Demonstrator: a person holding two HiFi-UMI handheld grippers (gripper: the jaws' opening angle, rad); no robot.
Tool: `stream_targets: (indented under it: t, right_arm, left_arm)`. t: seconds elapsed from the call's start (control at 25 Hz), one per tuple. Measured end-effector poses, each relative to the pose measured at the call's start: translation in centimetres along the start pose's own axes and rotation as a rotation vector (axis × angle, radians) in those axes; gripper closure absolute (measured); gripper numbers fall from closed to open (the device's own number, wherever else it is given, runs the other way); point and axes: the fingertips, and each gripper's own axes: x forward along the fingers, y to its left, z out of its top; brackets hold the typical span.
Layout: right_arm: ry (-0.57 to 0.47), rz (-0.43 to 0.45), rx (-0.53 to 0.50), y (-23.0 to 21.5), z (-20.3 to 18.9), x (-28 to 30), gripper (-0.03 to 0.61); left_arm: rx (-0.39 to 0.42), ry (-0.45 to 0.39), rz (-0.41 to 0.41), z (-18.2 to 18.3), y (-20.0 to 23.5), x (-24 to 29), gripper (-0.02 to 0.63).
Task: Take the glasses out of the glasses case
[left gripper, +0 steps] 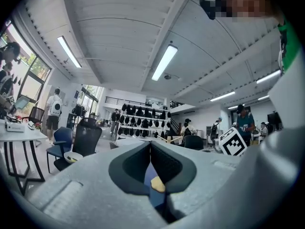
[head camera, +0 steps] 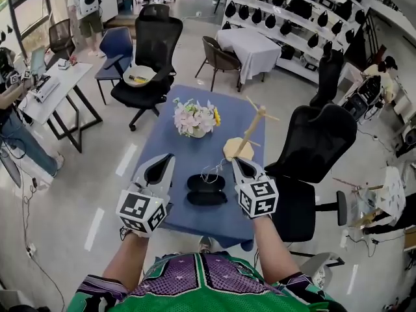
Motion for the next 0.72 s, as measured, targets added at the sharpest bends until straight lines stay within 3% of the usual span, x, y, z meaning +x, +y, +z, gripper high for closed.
stream_targets:
  t: [0.44, 0.72]
  right_arm:
    - [-0.181, -0.044, 0.028, -0.5, 6.9, -4.4, 0.577]
    - [-0.227, -0.077, 0.028, -0.6, 9.1, -6.9, 0.577]
  left_arm:
    - [0.023, -0.064, -0.017, 3.2, 0.1, 0.9, 0.597]
    - [0.04, -0.081, -0.032, 4.7, -0.2, 0.8, 0.597]
